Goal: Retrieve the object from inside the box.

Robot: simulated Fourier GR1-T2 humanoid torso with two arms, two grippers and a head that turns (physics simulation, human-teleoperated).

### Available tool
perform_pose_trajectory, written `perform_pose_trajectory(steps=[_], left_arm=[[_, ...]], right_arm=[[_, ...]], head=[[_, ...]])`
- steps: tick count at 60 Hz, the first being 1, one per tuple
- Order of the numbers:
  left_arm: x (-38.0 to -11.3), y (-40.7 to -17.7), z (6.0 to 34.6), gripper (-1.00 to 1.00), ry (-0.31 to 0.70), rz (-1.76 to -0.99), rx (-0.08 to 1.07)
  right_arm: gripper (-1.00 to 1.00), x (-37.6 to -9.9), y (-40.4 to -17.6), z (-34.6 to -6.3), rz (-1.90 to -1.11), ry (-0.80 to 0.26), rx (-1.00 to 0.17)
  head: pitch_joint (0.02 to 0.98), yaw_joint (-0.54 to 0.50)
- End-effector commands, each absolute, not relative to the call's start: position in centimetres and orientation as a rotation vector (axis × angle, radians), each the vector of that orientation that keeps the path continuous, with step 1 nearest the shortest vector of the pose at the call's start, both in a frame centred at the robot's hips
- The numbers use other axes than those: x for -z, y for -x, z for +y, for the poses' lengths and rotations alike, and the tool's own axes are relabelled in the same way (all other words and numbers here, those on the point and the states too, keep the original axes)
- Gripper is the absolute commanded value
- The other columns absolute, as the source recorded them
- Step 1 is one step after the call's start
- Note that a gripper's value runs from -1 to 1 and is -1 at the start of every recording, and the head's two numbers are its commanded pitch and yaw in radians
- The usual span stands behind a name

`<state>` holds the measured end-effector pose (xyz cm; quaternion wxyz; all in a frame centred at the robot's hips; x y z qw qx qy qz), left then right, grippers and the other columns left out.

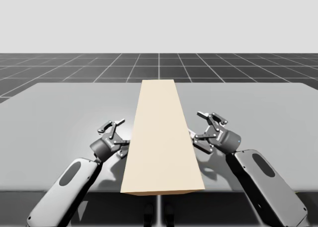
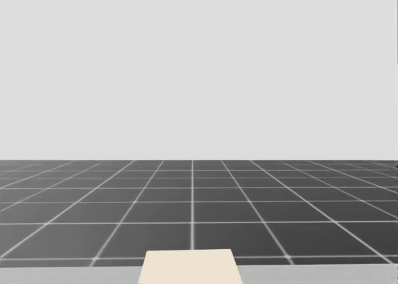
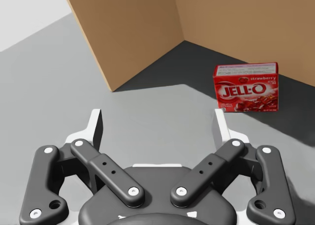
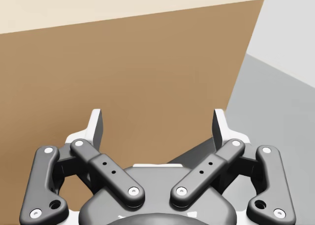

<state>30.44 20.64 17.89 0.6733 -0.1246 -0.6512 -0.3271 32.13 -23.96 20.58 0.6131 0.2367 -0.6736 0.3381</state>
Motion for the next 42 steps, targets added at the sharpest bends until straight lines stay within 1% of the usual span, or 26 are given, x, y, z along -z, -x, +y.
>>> perform_pose_trajectory(steps=[1, 5, 9, 11, 14, 17, 23, 25, 27, 31, 34, 38, 39, 42], left_arm=[[-16.9, -28.7, 17.6, -1.00, 0.358, -1.434, 0.851], [-16.7, -28.2, 16.8, -1.00, 0.416, -1.411, 0.877], [-16.7, -27.9, 16.3, -1.00, 0.444, -1.407, 0.892], [-16.6, -27.7, 16.1, -1.00, 0.467, -1.400, 0.890], [-16.6, -27.7, 15.9, -1.00, 0.458, -1.409, 0.892], [-16.4, -27.9, 15.7, -1.00, 0.497, -1.397, 0.879], [-15.8, -29.1, 15.4, -1.00, 0.496, -1.411, 0.870], [-15.8, -29.6, 15.3, -1.00, 0.507, -1.416, 0.855], [-15.8, -30.0, 15.1, -1.00, 0.502, -1.415, 0.848], [-15.9, -30.7, 15.0, -1.00, 0.503, -1.420, 0.839], [-15.8, -31.4, 14.9, -1.00, 0.493, -1.419, 0.827], [-15.7, -32.0, 14.7, -1.00, 0.504, -1.411, 0.817], [-15.6, -32.2, 14.6, -1.00, 0.509, -1.405, 0.814], [-15.4, -32.6, 14.3, -1.00, 0.524, -1.399, 0.810]], right_arm=[[-1.00, -20.4, -30.7, -22.7, -1.561, -0.615, -0.871], [-1.00, -20.3, -30.5, -22.5, -1.562, -0.627, -0.887], [-1.00, -20.2, -30.5, -22.3, -1.566, -0.623, -0.897], [-1.00, -20.2, -30.4, -22.2, -1.569, -0.624, -0.902], [-1.00, -20.2, -30.3, -22.2, -1.573, -0.629, -0.908], [-1.00, -20.2, -30.2, -22.1, -1.577, -0.635, -0.917], [-1.00, -19.9, -29.8, -22.0, -1.576, -0.659, -0.922], [-1.00, -19.7, -29.7, -22.0, -1.602, -0.650, -0.918], [-1.00, -19.5, -29.4, -22.1, -1.608, -0.648, -0.920], [-1.00, -19.2, -29.0, -22.3, -1.589, -0.655, -0.935], [-1.00, -18.9, -28.6, -22.7, -1.578, -0.640, -0.947], [-1.00, -18.6, -28.2, -23.3, -1.570, -0.627, -0.942], [-1.00, -18.5, -28.2, -23.5, -1.580, -0.613, -0.944], [-1.00, -18.2, -28.0, -24.1, -1.575, -0.610, -0.918]], head=[[0.058, -0.03], [0.057, -0.03], [0.057, -0.03], [0.058, -0.03], [0.060, -0.02], [0.062, -0.02], [0.062, -0.02], [0.061, -0.01], [0.062, -0.01], [0.063, -0.01], [0.064, -0.01], [0.065, -0.01], [0.065, -0.01], [0.066, -0.01]])
